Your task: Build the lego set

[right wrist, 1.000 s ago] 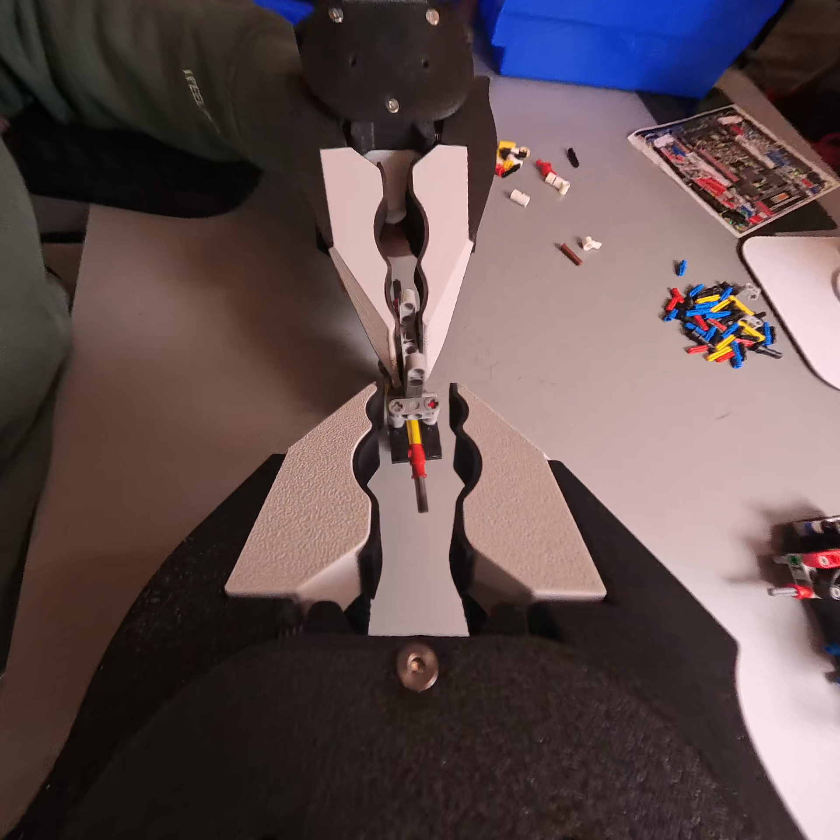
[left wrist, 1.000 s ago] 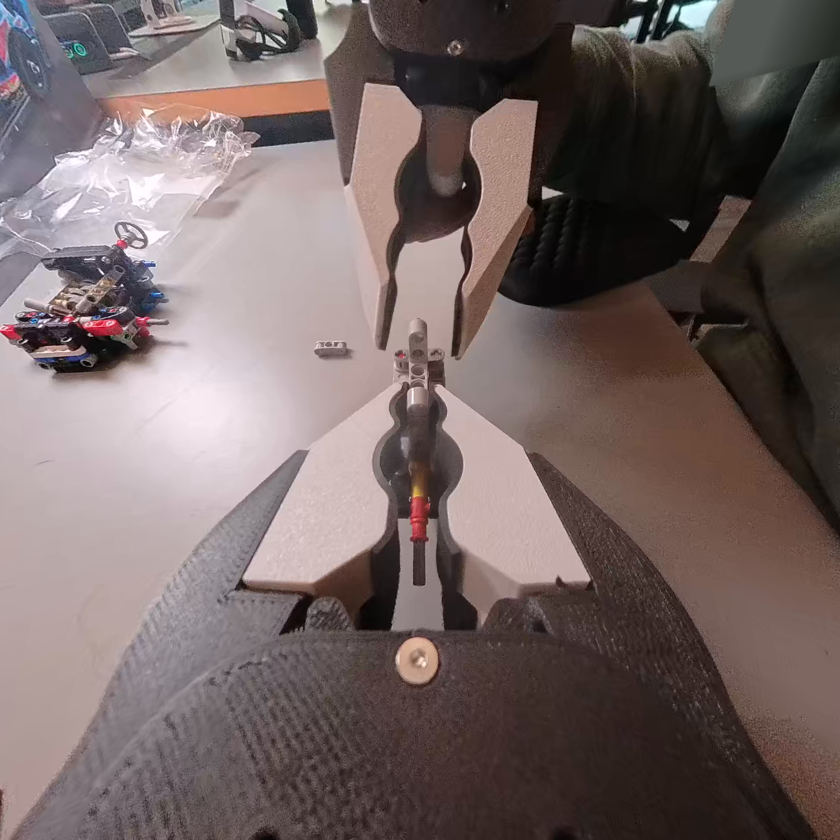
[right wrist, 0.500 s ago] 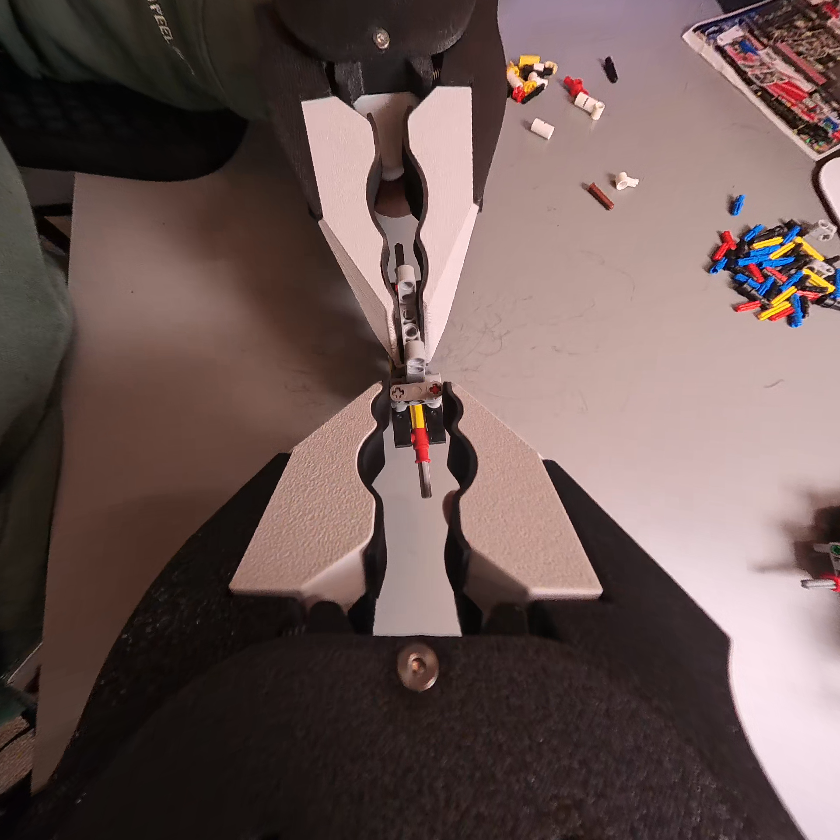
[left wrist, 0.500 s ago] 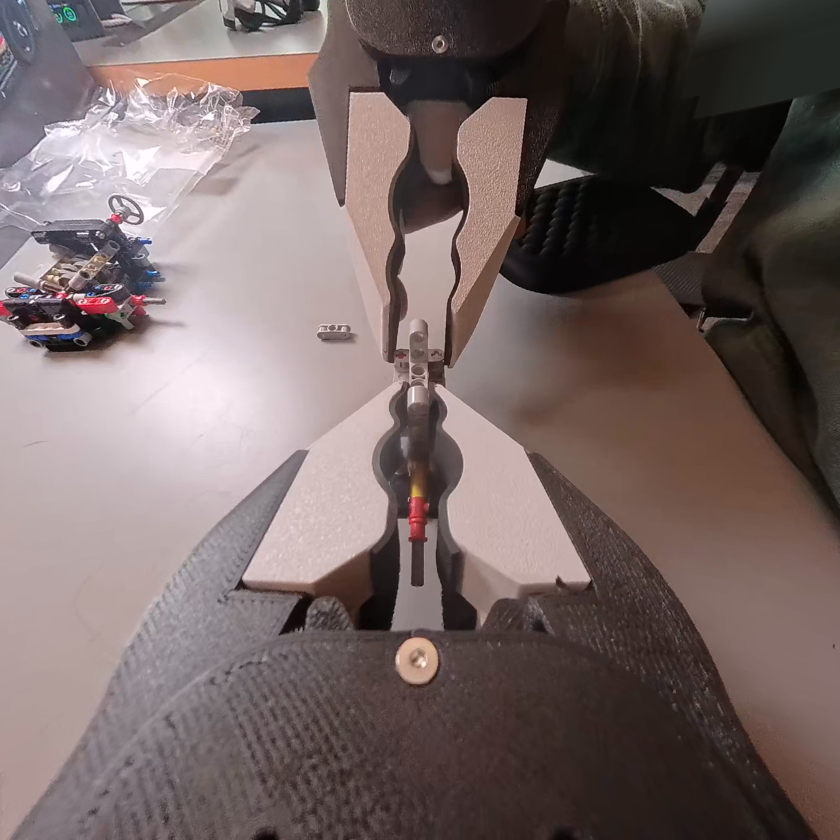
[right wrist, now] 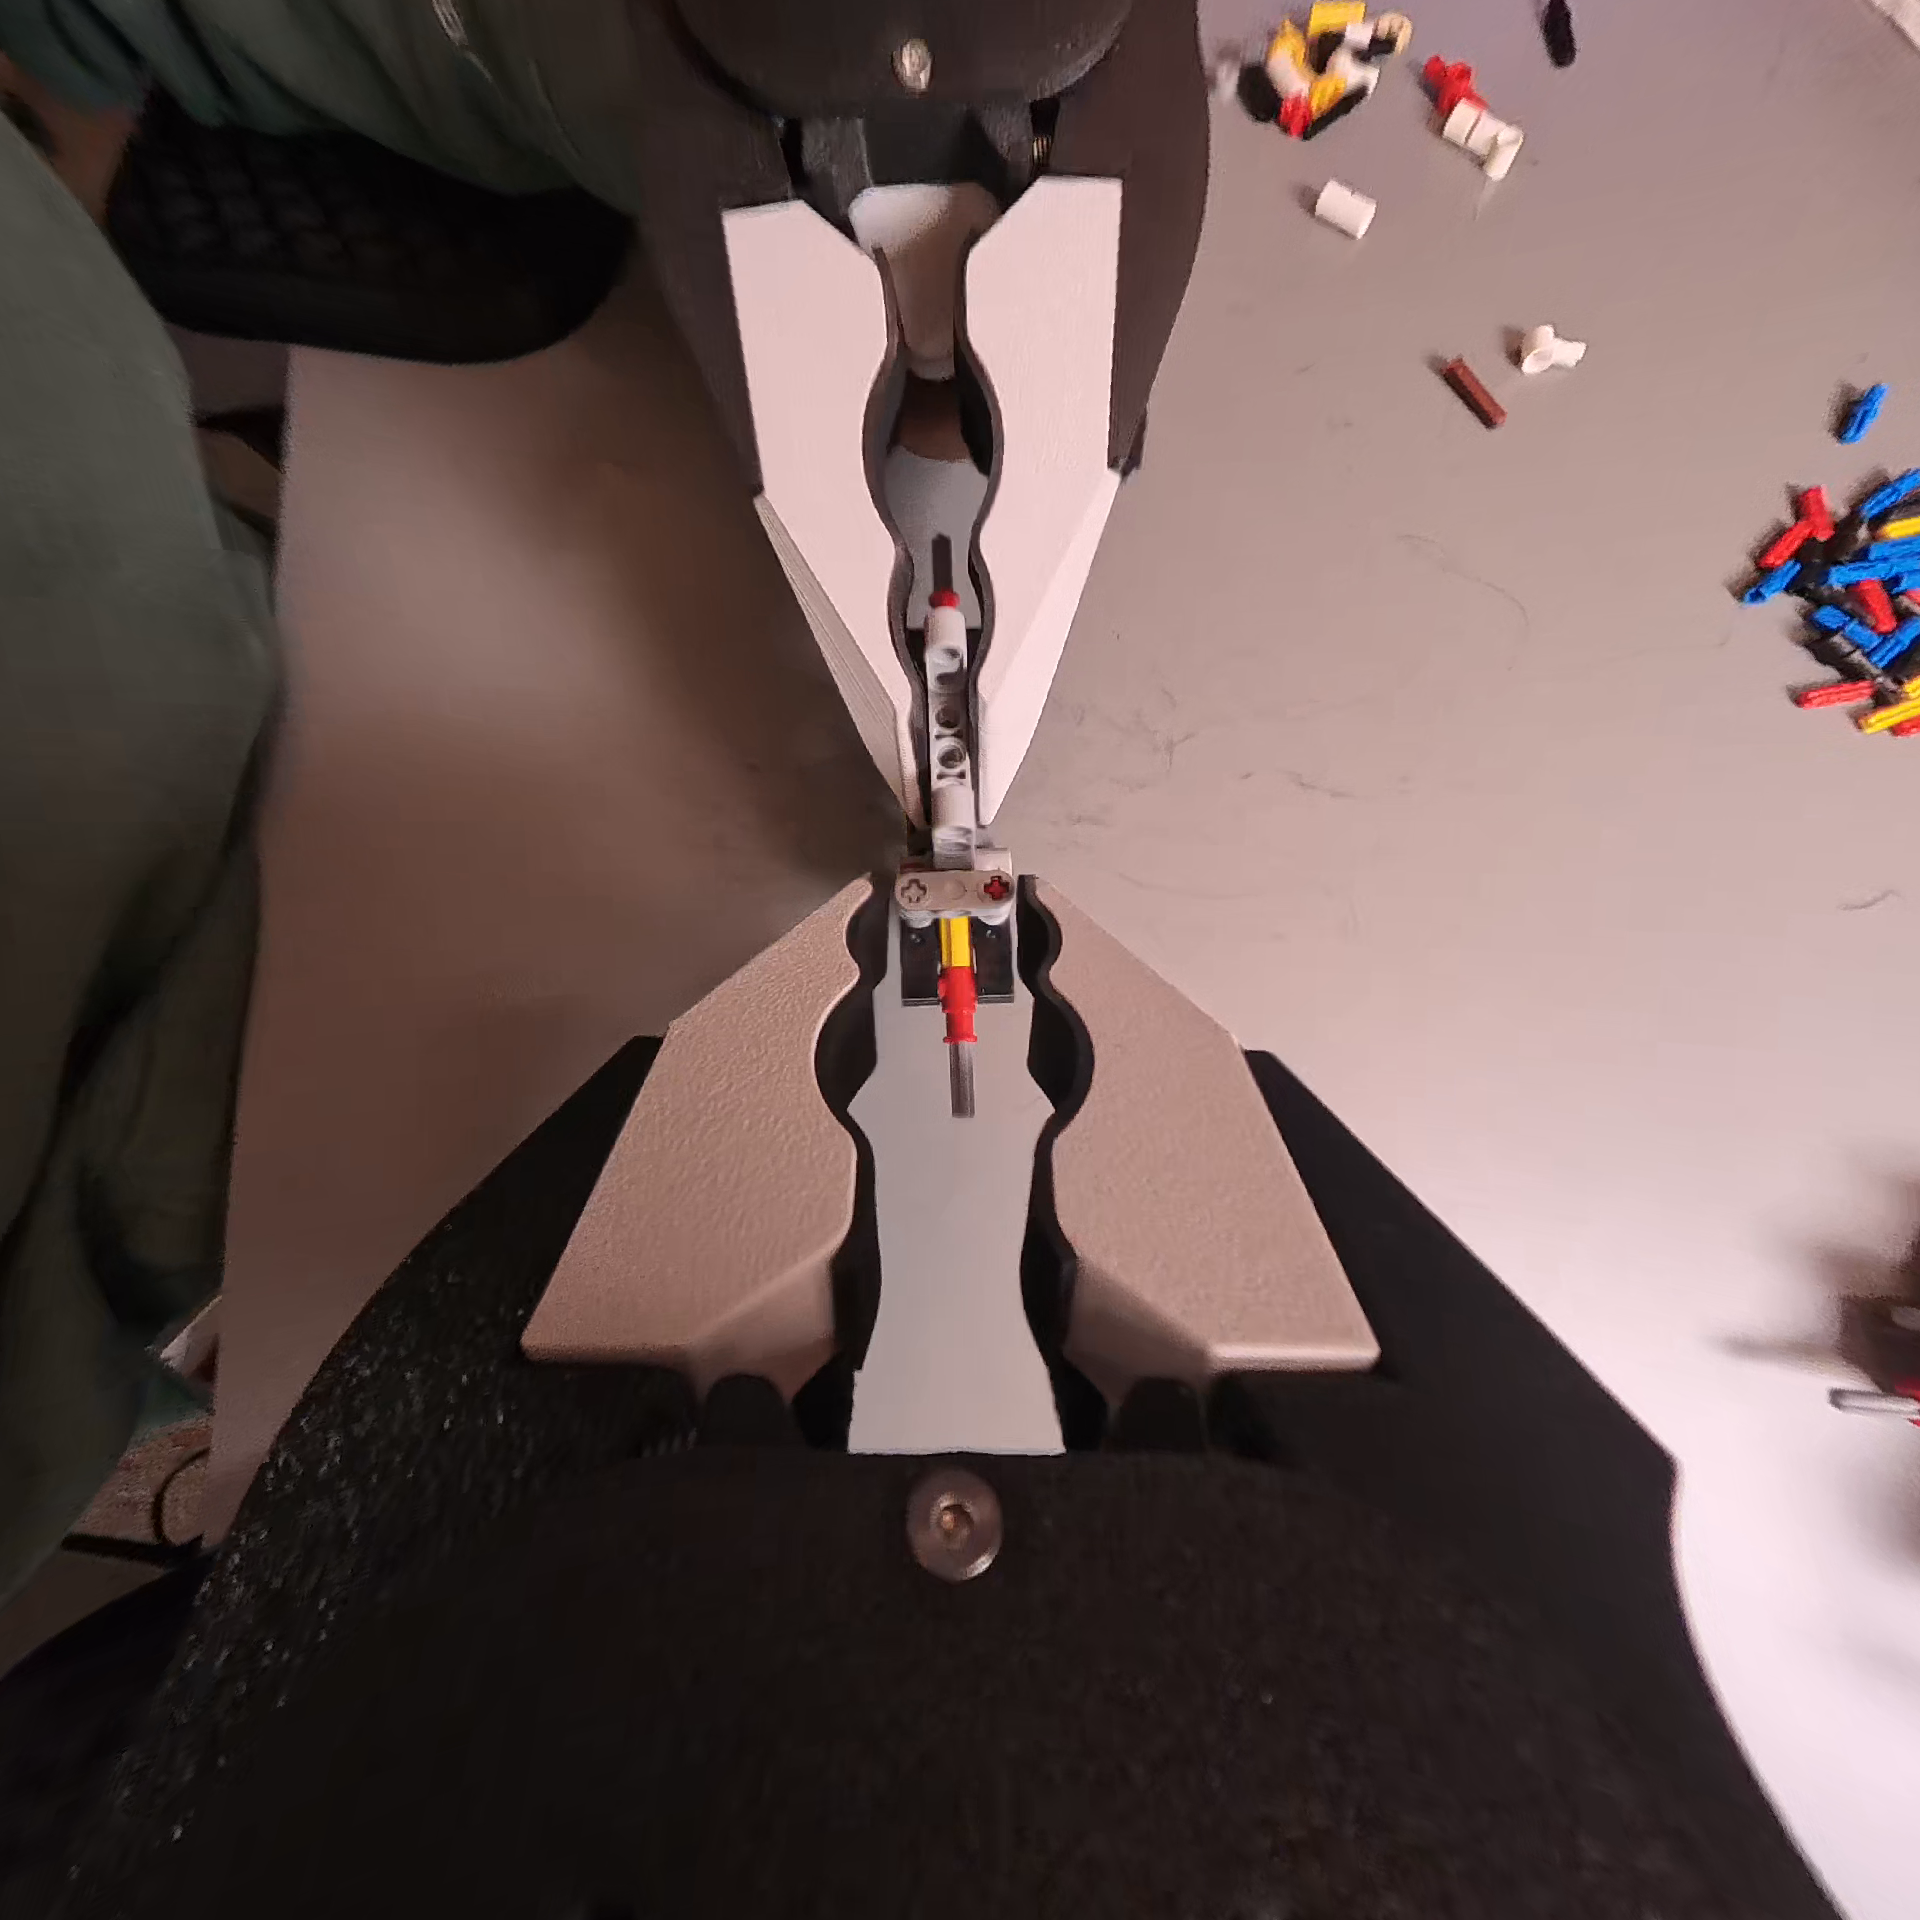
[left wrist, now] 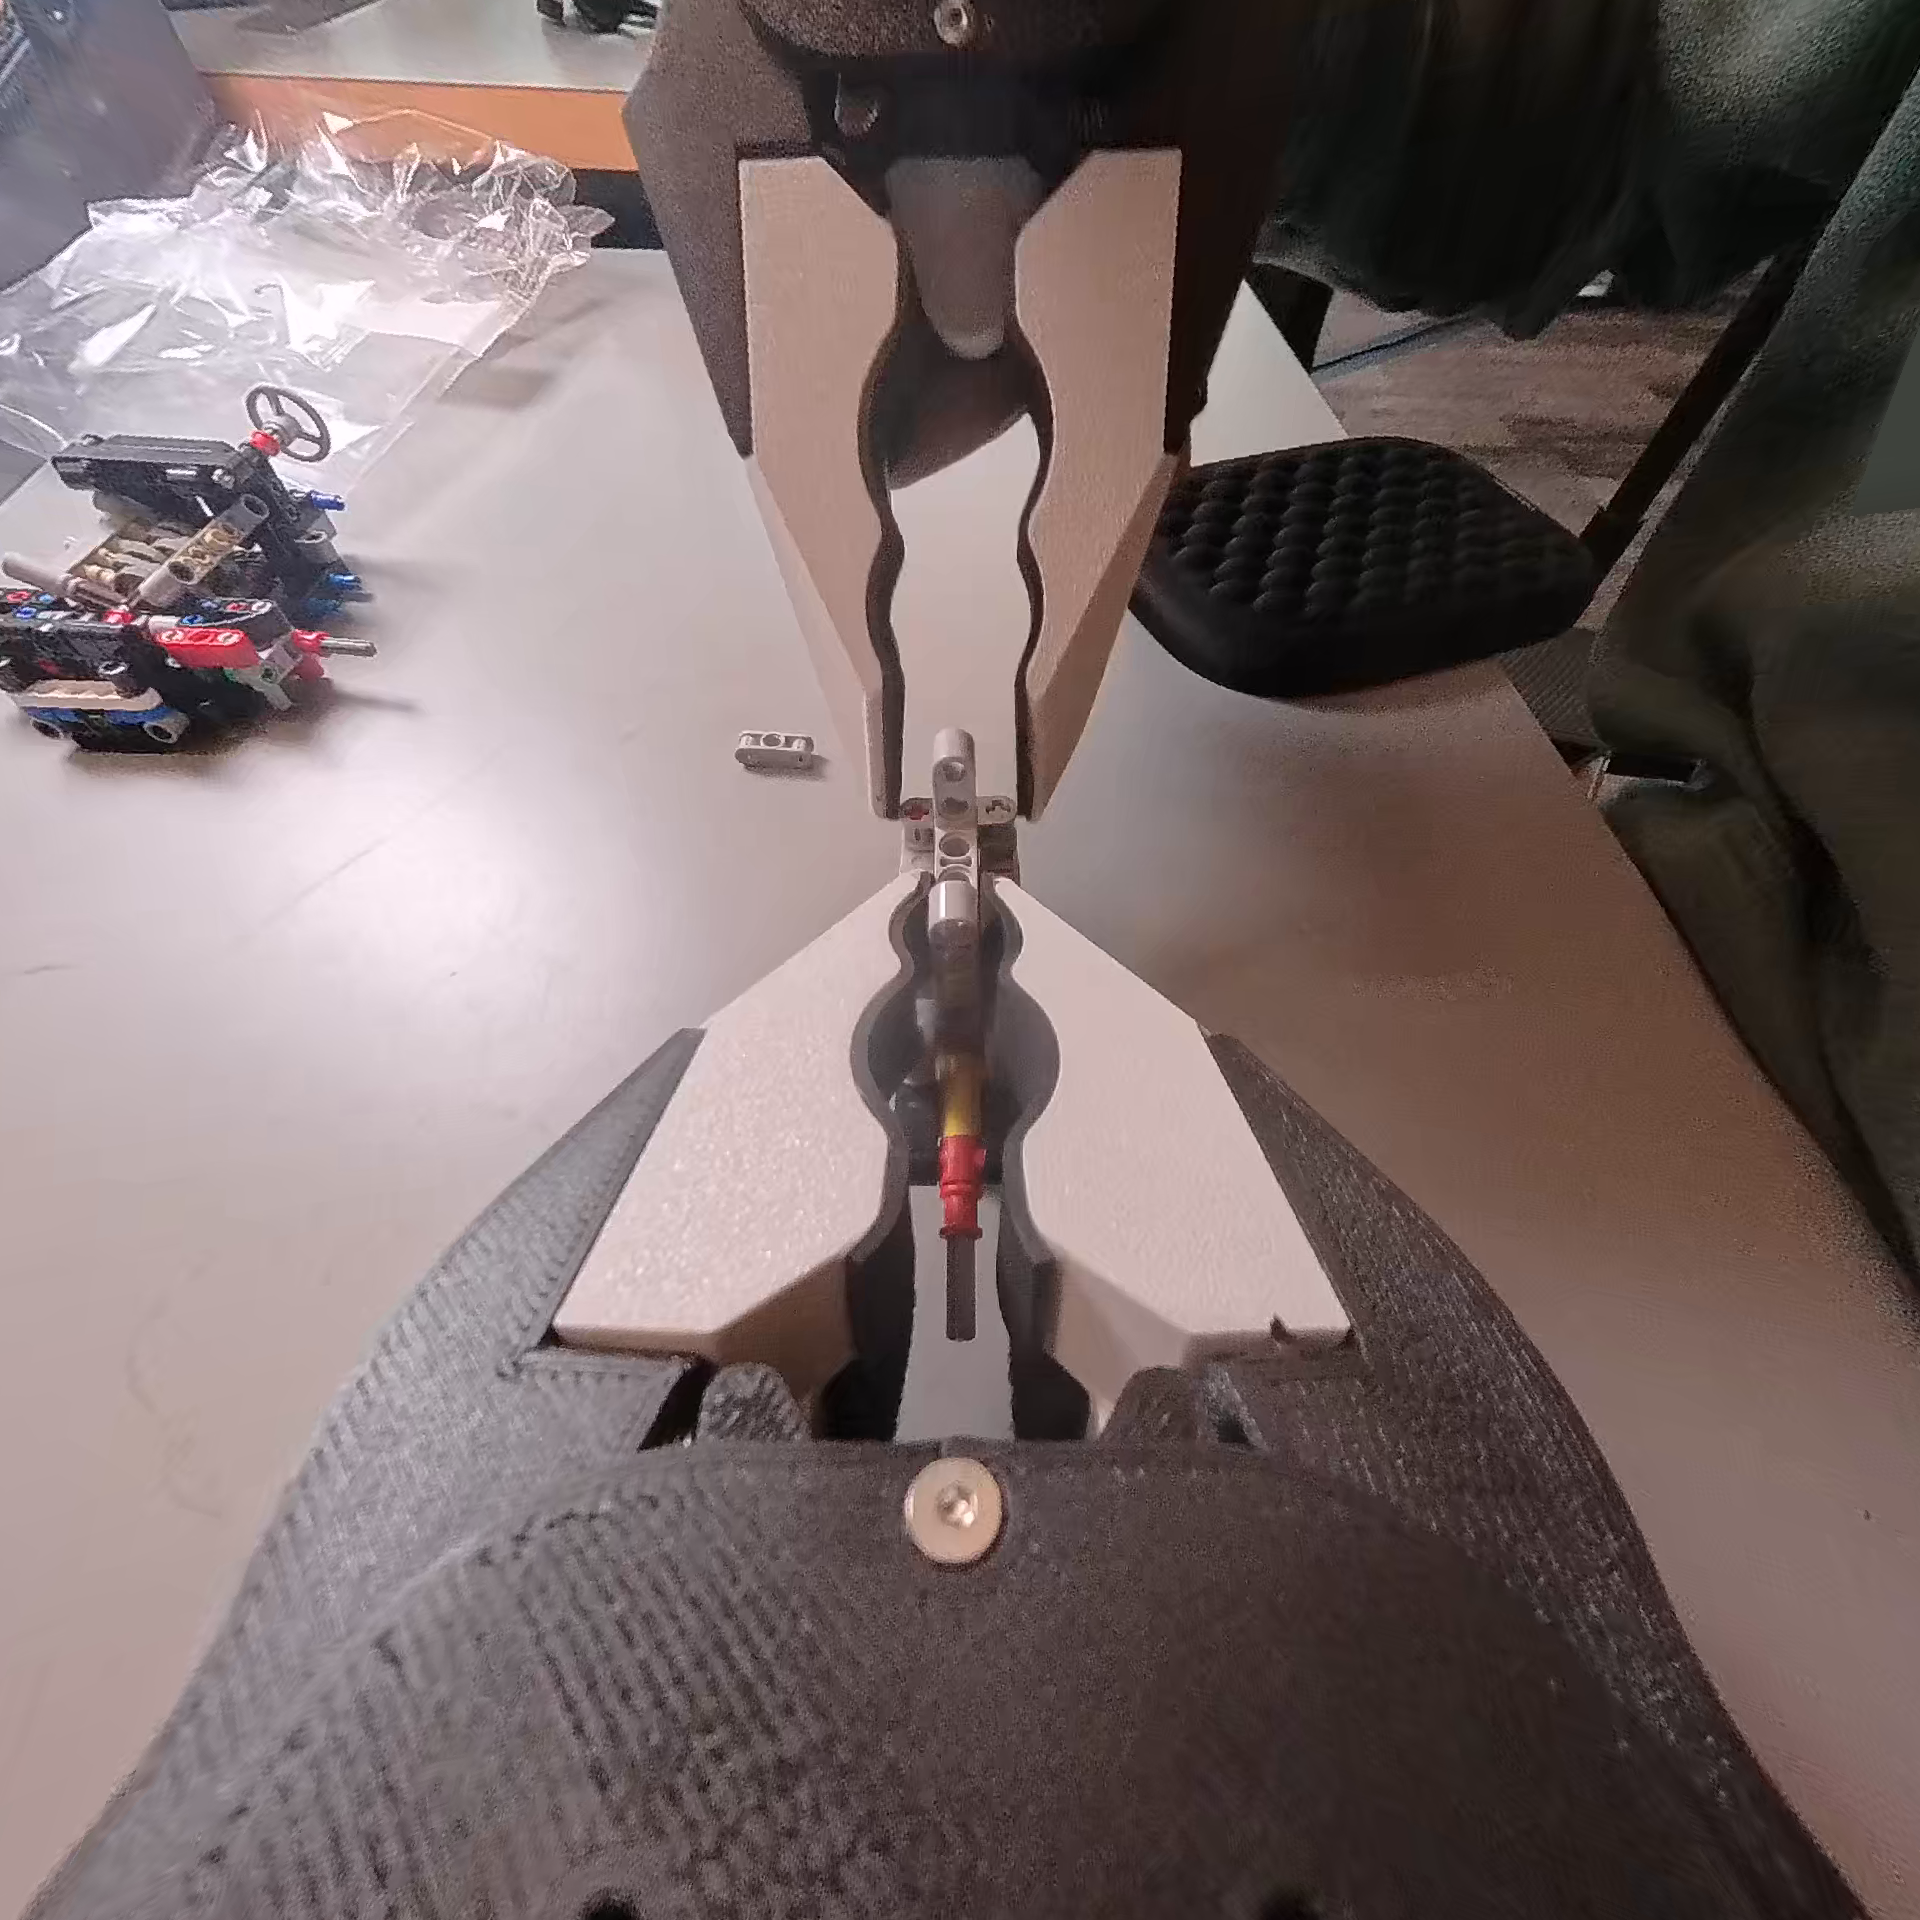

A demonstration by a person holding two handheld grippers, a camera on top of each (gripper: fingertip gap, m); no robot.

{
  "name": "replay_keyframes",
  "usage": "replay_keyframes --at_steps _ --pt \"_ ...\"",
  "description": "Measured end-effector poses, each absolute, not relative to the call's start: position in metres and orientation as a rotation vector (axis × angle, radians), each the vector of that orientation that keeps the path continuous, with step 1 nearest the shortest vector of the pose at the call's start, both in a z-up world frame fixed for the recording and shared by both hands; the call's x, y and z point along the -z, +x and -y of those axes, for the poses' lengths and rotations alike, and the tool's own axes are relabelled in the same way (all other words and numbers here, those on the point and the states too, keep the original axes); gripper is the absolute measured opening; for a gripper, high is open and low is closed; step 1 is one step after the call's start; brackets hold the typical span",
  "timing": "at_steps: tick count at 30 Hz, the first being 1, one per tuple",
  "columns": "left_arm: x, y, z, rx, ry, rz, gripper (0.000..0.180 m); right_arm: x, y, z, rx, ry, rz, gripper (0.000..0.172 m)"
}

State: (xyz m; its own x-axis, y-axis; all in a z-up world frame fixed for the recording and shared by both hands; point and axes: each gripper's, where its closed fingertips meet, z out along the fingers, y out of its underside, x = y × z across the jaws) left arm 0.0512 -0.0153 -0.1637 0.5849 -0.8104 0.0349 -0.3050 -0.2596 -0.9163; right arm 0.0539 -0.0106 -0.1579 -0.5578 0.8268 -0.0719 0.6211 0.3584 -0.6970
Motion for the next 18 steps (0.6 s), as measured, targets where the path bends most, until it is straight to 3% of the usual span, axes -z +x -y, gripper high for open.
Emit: replay_keyframes --at_steps 3,9,18 --pt "0.164 0.05 0.014 0.634 -1.834 -0.912 0.006 0.14 0.058 0.005 -1.089 -1.296 2.296 0.023" --pt "0.164 0.048 0.013 0.628 -1.837 -0.92 0.006 0.151 0.05 0.007 -0.933 -1.362 2.321 0.01" --pt "0.164 0.049 0.015 0.599 -1.83 -0.934 0.006 0.161 0.05 0.011 -0.748 -1.377 2.442 0.008"
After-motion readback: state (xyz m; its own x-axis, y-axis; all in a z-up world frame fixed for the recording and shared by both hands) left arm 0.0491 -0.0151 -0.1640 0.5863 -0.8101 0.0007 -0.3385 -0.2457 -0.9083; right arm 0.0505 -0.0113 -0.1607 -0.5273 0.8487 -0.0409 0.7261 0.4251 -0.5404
